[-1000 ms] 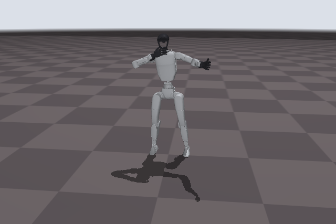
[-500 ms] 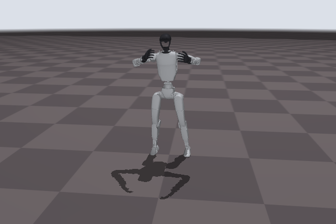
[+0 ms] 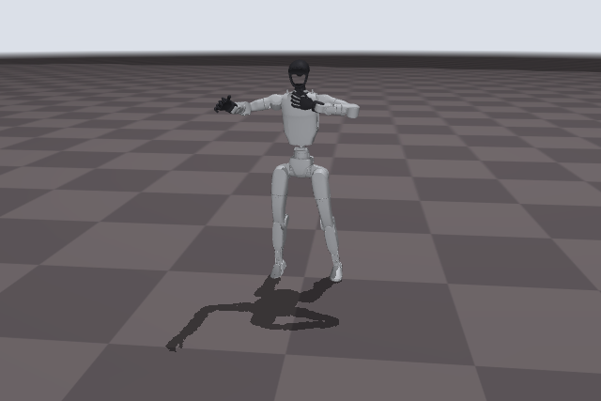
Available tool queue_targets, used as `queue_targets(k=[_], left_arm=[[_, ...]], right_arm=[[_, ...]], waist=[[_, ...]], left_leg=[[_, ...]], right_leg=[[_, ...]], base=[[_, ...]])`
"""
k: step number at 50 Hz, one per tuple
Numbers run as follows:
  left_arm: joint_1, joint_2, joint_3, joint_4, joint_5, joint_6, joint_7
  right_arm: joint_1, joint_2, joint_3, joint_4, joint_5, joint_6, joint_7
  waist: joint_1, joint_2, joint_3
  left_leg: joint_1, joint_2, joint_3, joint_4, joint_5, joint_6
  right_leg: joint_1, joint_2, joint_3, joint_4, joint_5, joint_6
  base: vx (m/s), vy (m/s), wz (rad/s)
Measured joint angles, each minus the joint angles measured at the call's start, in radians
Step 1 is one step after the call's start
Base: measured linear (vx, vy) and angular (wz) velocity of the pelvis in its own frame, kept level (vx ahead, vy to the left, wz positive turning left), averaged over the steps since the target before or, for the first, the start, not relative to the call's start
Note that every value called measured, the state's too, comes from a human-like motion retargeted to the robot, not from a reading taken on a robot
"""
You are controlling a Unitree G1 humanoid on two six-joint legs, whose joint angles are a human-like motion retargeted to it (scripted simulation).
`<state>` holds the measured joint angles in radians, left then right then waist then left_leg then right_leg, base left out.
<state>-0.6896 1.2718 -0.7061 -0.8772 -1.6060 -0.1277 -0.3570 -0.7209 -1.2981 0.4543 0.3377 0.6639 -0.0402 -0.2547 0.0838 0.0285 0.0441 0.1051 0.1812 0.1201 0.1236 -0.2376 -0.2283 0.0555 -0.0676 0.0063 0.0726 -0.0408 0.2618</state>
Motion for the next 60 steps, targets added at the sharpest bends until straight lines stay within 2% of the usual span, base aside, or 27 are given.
queue_targets(k=[2, 3, 5, 6, 10, 13, 15, 17, 20, 24, 27, 30, 33, 35, 37, 41, 45, 48, 51, 53, 55, 60], left_arm=[[-0.007, 0.016, 0.027, 0.081, 0.085, -0.047, 0.056], [0.009, 0.036, 0.063, 0.149, 0.142, -0.066, 0.084], [0.085, 0.06, 0.17, 0.318, 0.185, -0.113, 0.189], [0.122, 0.065, 0.217, 0.416, 0.195, -0.12, 0.225], [0.234, 0.039, 0.379, 0.842, 0.22, -0.126, 0.402], [0.255, -0.015, 0.457, 1.149, 0.182, -0.104, 0.566], [0.258, -0.055, 0.509, 1.299, 0.134, -0.095, 0.699], [0.283, -0.065, 0.548, 1.349, 0.133, -0.088, 0.751], [0.369, -0.057, 0.582, 1.233, 0.125, -0.095, 0.684], [0.502, -0.015, 0.562, 0.767, 0.063, -0.136, 0.451], [0.451, 0.023, 0.423, 0.389, 0.044, -0.15, 0.285], [0.275, 0.023, 0.222, 0.089, 0.104, -0.128, 0.166], [0.185, -0.003, 0.178, -0.031, 0.178, -0.119, 0.123], [0.191, 0.011, 0.241, 0.01, 0.264, -0.124, 0.104], [0.261, 0.043, 0.343, 0.126, 0.266, -0.177, 0.214], [0.393, 0.095, 0.503, 0.508, 0.319, -0.175, 0.3], [0.412, 0.068, 0.549, 0.966, 0.332, -0.139, 0.444], [0.353, 0.007, 0.563, 1.281, 0.237, -0.104, 0.599], [0.317, -0.036, 0.607, 1.464, 0.173, -0.079, 0.739], [0.338, -0.042, 0.63, 1.465, 0.168, -0.078, 0.76], [0.399, -0.04, 0.642, 1.348, 0.159, -0.092, 0.719], [0.53, 0.033, 0.555, 0.743, 0.117, -0.166, 0.457]], right_arm=[[0.031, 0.004, -0.023, -0.026, 0.064, -0.024, 0.001], [0.057, -0.01, -0.039, -0.076, 0.059, -0.032, 0.052], [0.158, 0.009, -0.11, -0.293, 0.284, -0.135, 0.048], [0.194, 0.011, -0.122, -0.404, 0.363, -0.16, 0.097], [0.244, 0.014, -0.077, -0.837, 0.621, -0.205, 0.256], [0.149, 0.018, 0.028, -1.092, 0.562, -0.21, 0.265], [0.068, 0.022, 0.079, -1.213, 0.377, -0.208, 0.225], [0.029, 0.016, 0.082, -1.266, 0.208, -0.196, 0.205], [0.058, -0.016, 0.048, -1.221, 0.103, -0.18, 0.171], [0.192, -0.055, -0.081, -0.895, 0.046, -0.175, 0.101], [0.213, -0.041, -0.1, -0.559, -0.006, -0.14, 0.035], [0.163, -0.005, -0.057, -0.236, -0.012, -0.063, -0.045], [0.183, 0.048, -0.103, -0.095, 0.166, -0.052, -0.107], [0.231, 0.012, -0.182, -0.072, 0.1, 0.0, 0.085], [0.317, 0.058, -0.272, -0.22, 0.319, -0.146, -0.085], [0.41, 0.017, -0.326, -0.556, 0.359, -0.195, 0.042], [0.31, -0.034, -0.213, -0.941, 0.321, -0.23, 0.151], [0.112, -0.031, -0.063, -1.196, 0.12, -0.25, 0.116], [-0.037, 0.004, 0.043, -1.326, -0.008, -0.231, 0.1], [-0.061, 0.0, 0.057, -1.312, -0.076, -0.216, 0.068], [-0.039, -0.036, 0.036, -1.213, -0.178, -0.195, 0.006], [0.119, -0.092, -0.045, -0.75, -0.281, -0.138, -0.03]], waist=[[0.007, -0.004, 0.001], [0.01, -0.006, 0.002], [0.004, -0.005, 0.01], [0.004, -0.005, 0.009], [-0.003, 0.003, 0.01], [-0.016, 0.013, 0.015], [-0.024, 0.018, 0.021], [-0.027, 0.023, 0.025], [-0.034, 0.032, 0.033], [-0.025, 0.027, 0.036], [-0.014, 0.014, 0.032], [-0.009, 0.005, 0.025], [-0.004, 0.004, 0.018], [0.005, -0.002, 0.019], [0.007, 0.0, 0.021], [0.007, 0.011, 0.012], [-0.009, 0.029, 0.002], [-0.022, 0.037, -0.002], [-0.036, 0.043, -0.007], [-0.044, 0.05, -0.009], [-0.046, 0.057, -0.006], [-0.028, 0.053, -0.011]], left_leg=[[-0.001, -0.002, -0.003, 0.002, 0.0, 0.002], [-0.002, -0.004, -0.004, 0.004, 0.0, 0.004], [-0.004, -0.007, -0.013, 0.005, 0.002, 0.004], [-0.006, -0.007, -0.014, 0.008, 0.002, 0.005], [-0.013, -0.017, -0.021, 0.016, 0.003, 0.018], [-0.016, -0.03, -0.022, 0.015, 0.01, 0.036], [-0.016, -0.039, -0.022, 0.01, 0.017, 0.049], [-0.017, -0.041, -0.019, 0.009, 0.02, 0.056], [-0.017, -0.038, -0.017, 0.007, 0.021, 0.053], [-0.014, -0.026, -0.014, 0.002, 0.017, 0.034], [-0.014, -0.018, -0.013, -0.001, 0.012, 0.02], [-0.015, -0.015, -0.015, -0.003, 0.009, 0.013], [-0.02, -0.014, -0.019, 0.0, 0.005, 0.007], [-0.025, -0.02, -0.026, 0.002, 0.007, 0.012], [-0.026, -0.018, -0.031, 0.002, 0.007, 0.004], [-0.034, -0.02, -0.04, 0.008, 0.007, 0.007], [-0.04, -0.032, -0.045, 0.013, 0.011, 0.024], [-0.039, -0.046, -0.044, 0.01, 0.017, 0.043], [-0.037, -0.055, -0.04, 0.007, 0.023, 0.059], [-0.035, -0.055, -0.036, 0.007, 0.023, 0.061], [-0.029, -0.051, -0.032, 0.004, 0.022, 0.059], [-0.016, -0.03, -0.018, -0.001, 0.014, 0.038]], right_leg=[[0.002, -0.003, -0.002, -0.001, 0.0, 0.0], [0.003, -0.005, -0.003, -0.001, 0.0, 0.0], [0.006, -0.008, -0.011, 0.001, -0.003, 0.0], [0.007, -0.008, -0.012, 0.0, -0.003, 0.0], [0.009, -0.019, -0.016, -0.003, -0.006, 0.0], [0.007, -0.033, -0.016, -0.006, -0.007, 0.0], [0.004, -0.041, -0.014, -0.007, -0.006, 0.0], [0.003, -0.043, -0.011, -0.011, -0.003, 0.0], [0.001, -0.04, -0.01, -0.012, 0.0, 0.0], [-0.001, -0.027, -0.009, -0.008, 0.001, 0.0], [-0.004, -0.018, -0.009, -0.007, 0.002, 0.0], [-0.005, -0.016, -0.012, -0.006, 0.002, 0.0], [-0.004, -0.016, -0.016, -0.008, 0.004, 0.0], [-0.006, -0.022, -0.021, -0.005, 0.002, 0.0], [-0.003, -0.02, -0.028, -0.006, 0.001, 0.0], [-0.001, -0.023, -0.037, -0.009, -0.001, 0.0], [-0.001, -0.035, -0.041, -0.011, -0.004, 0.0], [-0.002, -0.049, -0.039, -0.012, -0.007, 0.0], [-0.003, -0.059, -0.034, -0.013, -0.007, 0.0], [-0.003, -0.059, -0.03, -0.013, -0.007, 0.0], [-0.003, -0.055, -0.027, -0.009, -0.009, 0.0], [-0.002, -0.032, -0.017, -0.005, -0.007, 0.0]], base=[[0.0, 0.0, 0.0], [0.0, 0.0, 0.0], [0.0, 0.0, 0.0], [0.0, 0.0, 0.0], [0.0, 0.0, 0.0], [0.0, 0.0, 0.0], [0.0, 0.0, 0.0], [0.0, 0.0, 0.0], [0.0, 0.0, 0.0], [0.0, 0.0, 0.0], [0.0, 0.0, 0.0], [0.0, 0.0, 0.0], [0.0, 0.0, 0.0], [0.0, 0.0, 0.0], [0.0, 0.0, 0.0], [0.0, 0.0, 0.0], [0.0, 0.0, 0.0], [0.0, 0.0, 0.0], [0.0, 0.0, 0.0], [0.0, 0.0, 0.0], [0.0, 0.0, 0.0], [0.0, 0.0, 0.0]])
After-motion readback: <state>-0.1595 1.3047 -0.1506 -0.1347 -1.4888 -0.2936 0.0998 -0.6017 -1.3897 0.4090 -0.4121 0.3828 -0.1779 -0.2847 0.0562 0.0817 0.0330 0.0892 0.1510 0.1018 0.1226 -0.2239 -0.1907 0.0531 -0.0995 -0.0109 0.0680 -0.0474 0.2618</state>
